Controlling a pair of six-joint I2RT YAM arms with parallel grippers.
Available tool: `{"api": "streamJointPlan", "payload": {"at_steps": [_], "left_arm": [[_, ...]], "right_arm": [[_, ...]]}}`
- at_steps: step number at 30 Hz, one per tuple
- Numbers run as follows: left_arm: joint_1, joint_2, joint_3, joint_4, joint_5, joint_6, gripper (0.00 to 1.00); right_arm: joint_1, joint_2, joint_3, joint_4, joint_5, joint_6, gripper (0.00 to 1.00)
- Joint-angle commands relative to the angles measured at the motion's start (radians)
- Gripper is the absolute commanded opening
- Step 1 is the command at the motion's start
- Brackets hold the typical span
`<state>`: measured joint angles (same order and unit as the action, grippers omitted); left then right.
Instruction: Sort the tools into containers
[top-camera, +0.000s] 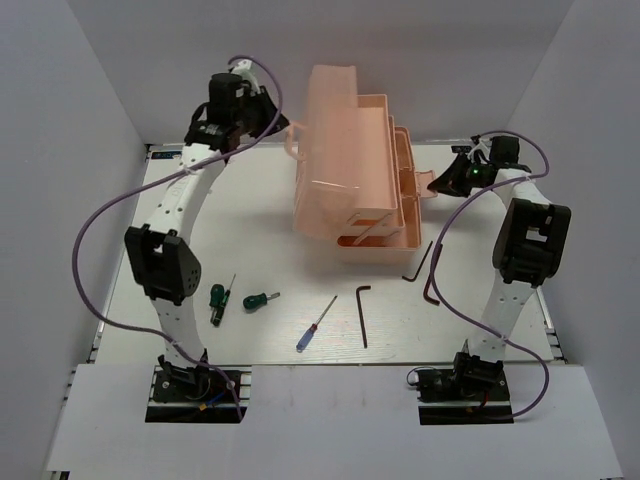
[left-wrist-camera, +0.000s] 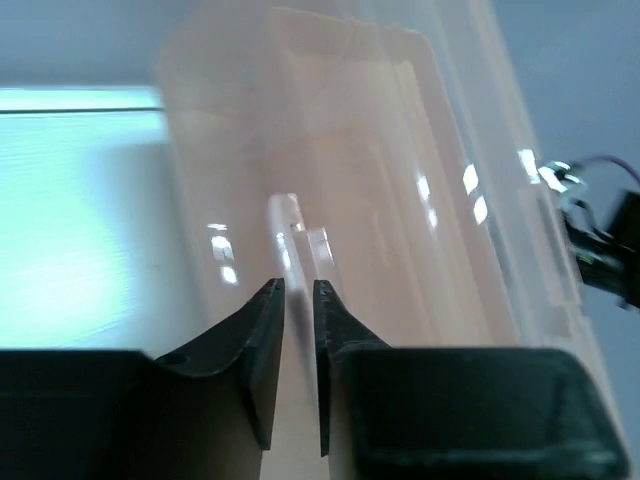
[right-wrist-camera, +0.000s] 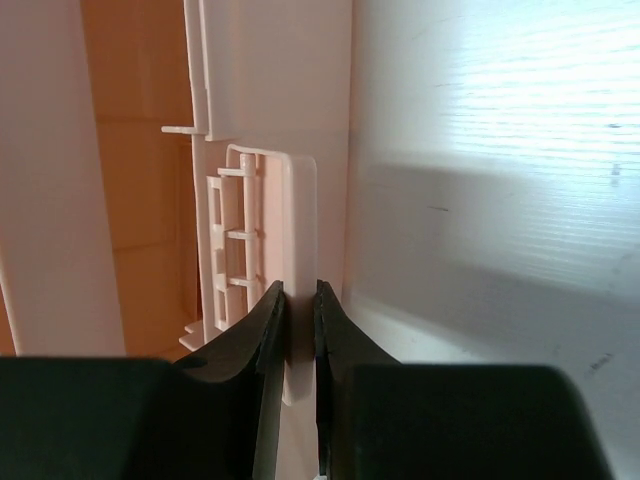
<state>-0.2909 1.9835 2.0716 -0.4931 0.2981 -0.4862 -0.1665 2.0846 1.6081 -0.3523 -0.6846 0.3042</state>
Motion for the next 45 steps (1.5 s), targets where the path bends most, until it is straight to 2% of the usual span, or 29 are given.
{"api": "streamJointPlan", "payload": {"at_steps": [1,6,11,17,22,24,26,29,31,32,33,35,36,38,39,41,42,43,45], "left_arm": [[0.055,-0.136,-0.086,-0.035,-0.142,0.097,0.00],[0.075,-0.201,-0.310,0.008,-0.200,0.132,0.00],[0.107,-0.235,-0.435,0.030,-0.220,0.132,0.00],[0.136,-0.265,-0.456,0.031,-0.238,0.141,0.00],[0.145,-0.339,-0.491,-0.008,-0.273,0.164,0.00],[0.145,-0.377,-0.519,-0.018,-0.306,0.164,0.04],[0.145,-0.425,-0.562,-0.018,-0.316,0.175,0.15],[0.145,-0.540,-0.645,-0.018,-0.307,0.175,0.25],[0.145,-0.623,-0.706,-0.018,-0.298,0.175,0.28],[0.145,-0.647,-0.725,-0.018,-0.278,0.175,0.33],[0.145,-0.672,-0.763,-0.018,-0.269,0.175,0.37],[0.145,-0.741,-0.806,-0.018,-0.236,0.166,0.43],[0.131,-0.764,-0.855,-0.018,-0.226,0.166,0.48],[0.131,-0.823,-0.904,-0.006,-0.159,0.155,0.54],[0.131,-0.839,-0.957,-0.005,-0.130,0.155,0.58],[0.122,-0.864,-1.010,0.028,-0.020,0.155,0.59],[0.122,-0.864,-1.050,0.028,0.011,0.155,0.59],[0.113,-0.874,-1.065,0.028,0.038,0.155,0.59],[0.113,-0.874,-1.106,0.028,0.096,0.181,0.58]], "right_arm": [[-0.067,0.006,0.050,0.032,0.060,-0.025,0.00],[-0.074,0.003,0.035,0.030,0.037,-0.028,0.00],[-0.077,-0.006,0.027,0.021,0.023,-0.039,0.00],[-0.079,0.000,0.027,0.007,0.019,-0.059,0.00],[-0.073,0.035,0.102,-0.051,0.019,-0.076,0.00],[-0.071,0.055,0.156,-0.083,0.026,-0.083,0.00],[-0.071,0.075,0.231,-0.115,0.046,-0.085,0.00],[-0.068,0.142,0.349,-0.163,0.065,-0.085,0.00],[-0.070,0.160,0.419,-0.192,0.063,-0.080,0.00],[-0.068,0.182,0.455,-0.232,0.053,-0.073,0.00],[-0.071,0.184,0.463,-0.235,0.040,-0.071,0.05],[-0.070,0.160,0.388,-0.243,0.002,-0.082,0.41],[-0.068,0.126,0.359,-0.237,-0.001,-0.118,0.49],[-0.074,0.062,0.294,-0.209,-0.004,-0.135,0.58],[-0.077,0.034,0.176,-0.164,0.005,-0.158,0.64],[-0.088,-0.085,0.039,-0.159,0.029,-0.227,0.68],[-0.088,-0.121,0.001,-0.136,0.109,-0.241,0.73],[-0.090,-0.233,-0.069,-0.131,0.144,-0.258,0.76],[-0.088,-0.305,-0.159,-0.129,0.329,-0.333,0.85]]}}
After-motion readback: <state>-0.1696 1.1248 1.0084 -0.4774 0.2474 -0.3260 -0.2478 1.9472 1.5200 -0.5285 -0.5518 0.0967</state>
